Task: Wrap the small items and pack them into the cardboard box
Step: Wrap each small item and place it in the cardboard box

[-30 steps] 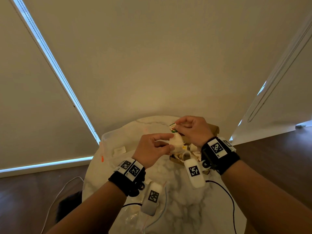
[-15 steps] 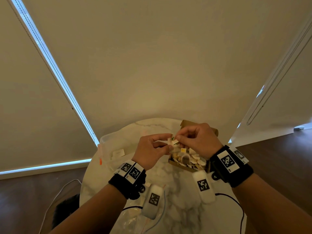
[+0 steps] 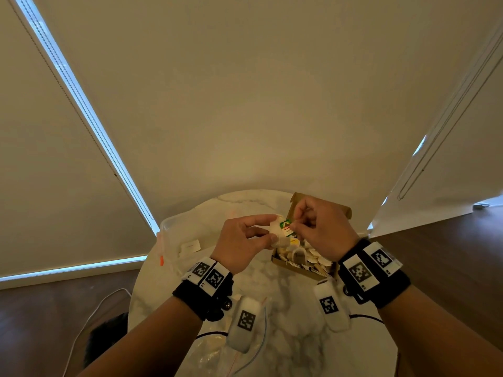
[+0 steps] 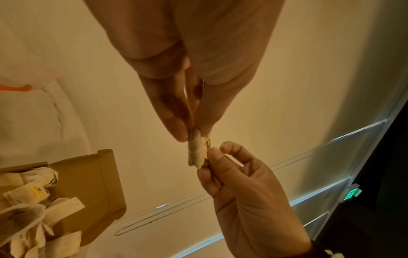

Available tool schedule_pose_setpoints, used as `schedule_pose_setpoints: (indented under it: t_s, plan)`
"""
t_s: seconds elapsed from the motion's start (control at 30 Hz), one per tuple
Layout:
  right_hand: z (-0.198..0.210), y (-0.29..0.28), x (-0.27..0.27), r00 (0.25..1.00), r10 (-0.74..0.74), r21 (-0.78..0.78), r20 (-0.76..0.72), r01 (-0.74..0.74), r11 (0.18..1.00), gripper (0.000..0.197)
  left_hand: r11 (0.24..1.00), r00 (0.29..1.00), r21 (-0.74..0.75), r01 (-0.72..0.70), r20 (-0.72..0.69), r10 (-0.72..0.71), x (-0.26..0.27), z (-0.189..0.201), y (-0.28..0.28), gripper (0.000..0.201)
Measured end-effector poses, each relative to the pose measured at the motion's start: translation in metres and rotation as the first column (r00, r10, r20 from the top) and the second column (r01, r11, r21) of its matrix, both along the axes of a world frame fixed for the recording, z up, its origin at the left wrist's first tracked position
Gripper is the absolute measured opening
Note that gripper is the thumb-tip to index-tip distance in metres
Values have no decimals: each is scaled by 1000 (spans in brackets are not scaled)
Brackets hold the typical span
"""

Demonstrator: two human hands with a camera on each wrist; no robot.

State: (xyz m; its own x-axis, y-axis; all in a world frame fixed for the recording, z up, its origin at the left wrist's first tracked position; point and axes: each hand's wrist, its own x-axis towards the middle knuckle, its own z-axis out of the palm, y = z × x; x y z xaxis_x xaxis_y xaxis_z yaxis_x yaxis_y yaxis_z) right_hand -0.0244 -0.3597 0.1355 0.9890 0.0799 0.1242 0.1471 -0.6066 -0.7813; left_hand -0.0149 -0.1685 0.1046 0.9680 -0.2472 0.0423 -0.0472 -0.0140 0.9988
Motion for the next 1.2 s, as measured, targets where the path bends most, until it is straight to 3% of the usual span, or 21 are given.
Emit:
schedule_pose_setpoints:
  t_s: [0.27, 0.6, 1.03, 1.2]
  plan:
    - [-4, 4, 0, 998, -21, 5, 53, 21, 1000, 20, 999, 997, 51, -10, 72, 6, -1, -2, 0, 37]
    - [-2, 3, -2, 994, -46, 54, -100, 51, 997, 12, 1000, 995, 15, -4, 104, 3, -3, 0, -1, 37]
    - [-11, 7, -2, 994, -102, 128, -43, 107, 986, 19, 999, 990, 43, 15, 139, -21, -4, -2, -5, 43]
    - [-17, 7, -1, 996, -90, 107, 0, 89, 990, 13, 998, 991, 21, -61, 124, 58, -1, -6, -9, 35]
